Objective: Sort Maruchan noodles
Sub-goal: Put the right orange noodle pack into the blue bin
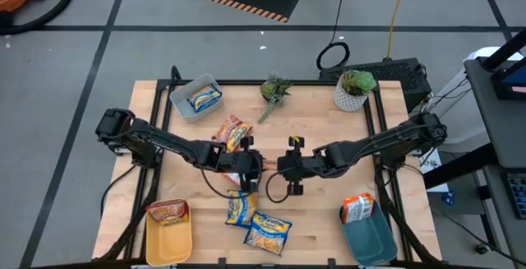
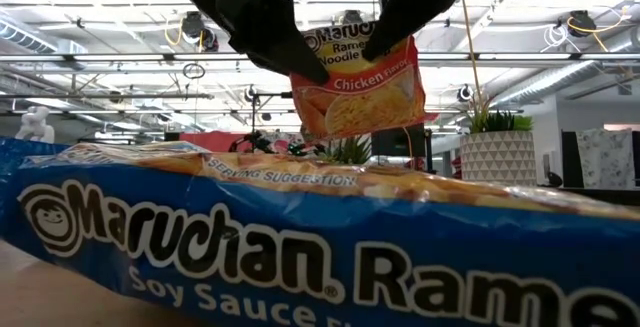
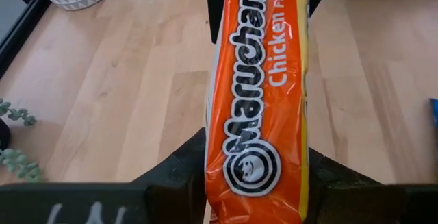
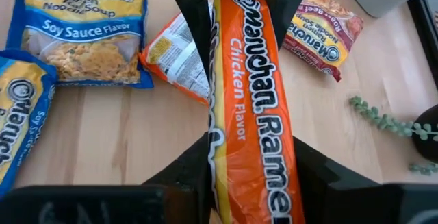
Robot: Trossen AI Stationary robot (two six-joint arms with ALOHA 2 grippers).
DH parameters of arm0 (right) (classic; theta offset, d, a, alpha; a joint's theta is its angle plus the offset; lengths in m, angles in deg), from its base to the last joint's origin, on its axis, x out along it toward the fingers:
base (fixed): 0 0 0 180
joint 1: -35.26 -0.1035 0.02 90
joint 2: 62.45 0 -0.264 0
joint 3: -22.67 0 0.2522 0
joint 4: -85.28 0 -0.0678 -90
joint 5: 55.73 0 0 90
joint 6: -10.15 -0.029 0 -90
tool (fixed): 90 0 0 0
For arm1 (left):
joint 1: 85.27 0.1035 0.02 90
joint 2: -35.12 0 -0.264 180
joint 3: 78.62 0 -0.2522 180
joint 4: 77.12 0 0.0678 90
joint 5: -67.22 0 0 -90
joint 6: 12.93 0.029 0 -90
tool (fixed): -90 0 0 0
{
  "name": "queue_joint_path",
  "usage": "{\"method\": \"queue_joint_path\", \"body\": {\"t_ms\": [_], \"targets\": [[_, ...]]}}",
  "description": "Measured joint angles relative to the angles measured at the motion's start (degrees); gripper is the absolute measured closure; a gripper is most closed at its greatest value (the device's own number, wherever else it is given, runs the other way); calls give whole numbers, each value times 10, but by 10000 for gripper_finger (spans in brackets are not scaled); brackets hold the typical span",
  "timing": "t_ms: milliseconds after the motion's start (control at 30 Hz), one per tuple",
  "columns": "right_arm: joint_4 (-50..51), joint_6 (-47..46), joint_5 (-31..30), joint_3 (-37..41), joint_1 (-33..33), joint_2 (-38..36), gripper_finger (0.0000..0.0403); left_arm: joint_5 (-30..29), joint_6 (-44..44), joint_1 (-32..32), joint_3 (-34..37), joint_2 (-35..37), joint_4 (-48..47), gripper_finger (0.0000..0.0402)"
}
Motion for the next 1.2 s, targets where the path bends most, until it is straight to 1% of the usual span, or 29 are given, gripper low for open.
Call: {"method": "queue_joint_path", "body": {"t_ms": [100,267,367,467,567,633,733,800,867,933,1033,1100,1200], "targets": [[3,11,2,0,-1,-5,280,-2,-5,-9,0,0,4,240],[18,11,27,0,-1,-15,284,-3,-9,-29,1,0,32,181],[33,-5,33,0,-7,-25,287,-2,-14,-41,1,0,46,148],[55,-34,56,0,-17,-37,286,2,-17,-55,1,9,28,130],[82,-99,87,0,-34,-57,283,5,-18,-68,-1,22,7,127],[123,-142,108,0,-50,-68,282,6,-19,-78,1,35,-37,127],[192,-219,138,0,-80,-83,284,4,-26,-89,0,51,-65,126],[231,-276,170,0,-101,-94,285,3,-36,-97,1,65,-82,126],[259,-339,207,0,-124,-102,286,3,-44,-102,0,71,-77,126],[260,-398,254,0,-143,-106,285,2,-44,-107,1,78,-78,126],[258,-468,319,-1,-168,-110,284,0,-44,-107,0,80,-55,126],[253,-488,353,-2,-180,-110,284,0,-43,-107,0,79,-50,126],[255,-491,376,-2,-187,-110,283,-1,-43,-101,0,79,-39,126]]}}
